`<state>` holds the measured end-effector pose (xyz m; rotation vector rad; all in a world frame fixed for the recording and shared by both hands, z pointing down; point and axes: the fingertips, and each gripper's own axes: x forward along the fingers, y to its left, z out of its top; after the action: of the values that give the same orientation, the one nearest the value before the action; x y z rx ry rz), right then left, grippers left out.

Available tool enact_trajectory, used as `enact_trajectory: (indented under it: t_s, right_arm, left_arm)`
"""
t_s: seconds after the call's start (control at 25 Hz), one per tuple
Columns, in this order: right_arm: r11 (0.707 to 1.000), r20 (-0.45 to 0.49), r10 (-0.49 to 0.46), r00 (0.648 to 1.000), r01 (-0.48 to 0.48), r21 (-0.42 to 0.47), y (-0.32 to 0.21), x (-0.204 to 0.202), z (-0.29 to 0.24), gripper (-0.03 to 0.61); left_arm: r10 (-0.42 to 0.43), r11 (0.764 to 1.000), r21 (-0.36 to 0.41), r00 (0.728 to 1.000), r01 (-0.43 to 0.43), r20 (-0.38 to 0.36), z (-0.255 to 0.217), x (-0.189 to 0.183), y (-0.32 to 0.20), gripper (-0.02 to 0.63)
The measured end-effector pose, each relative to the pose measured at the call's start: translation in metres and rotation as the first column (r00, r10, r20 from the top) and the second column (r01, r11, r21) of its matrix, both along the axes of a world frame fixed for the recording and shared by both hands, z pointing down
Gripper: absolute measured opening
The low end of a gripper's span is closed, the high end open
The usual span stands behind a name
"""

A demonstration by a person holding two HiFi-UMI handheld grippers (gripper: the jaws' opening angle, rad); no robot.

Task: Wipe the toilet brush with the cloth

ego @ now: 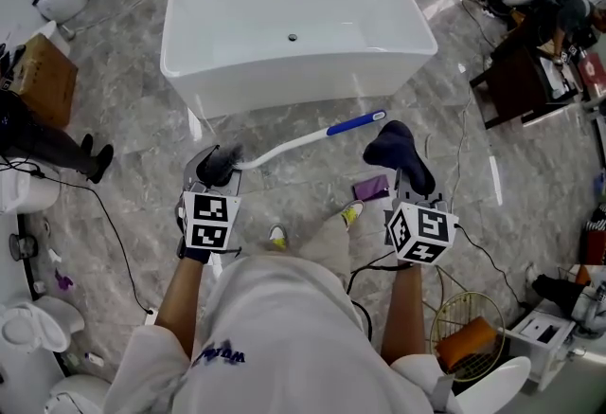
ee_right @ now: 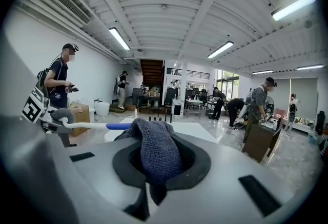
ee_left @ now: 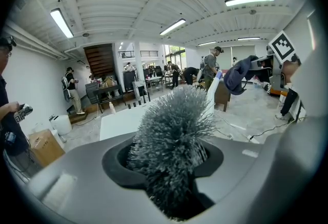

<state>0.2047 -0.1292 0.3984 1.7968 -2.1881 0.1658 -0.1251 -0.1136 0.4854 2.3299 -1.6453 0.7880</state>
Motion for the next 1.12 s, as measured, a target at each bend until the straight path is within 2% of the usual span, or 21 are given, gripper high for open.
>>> enact_trajectory:
  t_s: [0.64, 1.12]
  right_arm:
    - [0.996, -0.017, -0.086, 0.996, 0.087, 0.006, -0.001, -0.027, -0.001, 0.029]
    - [0.997, -0.002, -0.071, 0.997, 0.071, 0.008, 0.004, -0.018, -0.004, 0.029]
  left_arm:
    - [-0.015, 1.0, 0.004, 1.0, 0.015, -0.002, 0.001, -0.007, 0.008, 0.183]
    - [0.003, 1.0, 0.005, 1.0, -0.003, -0.003, 0.0, 0.002, 0.01, 0.183]
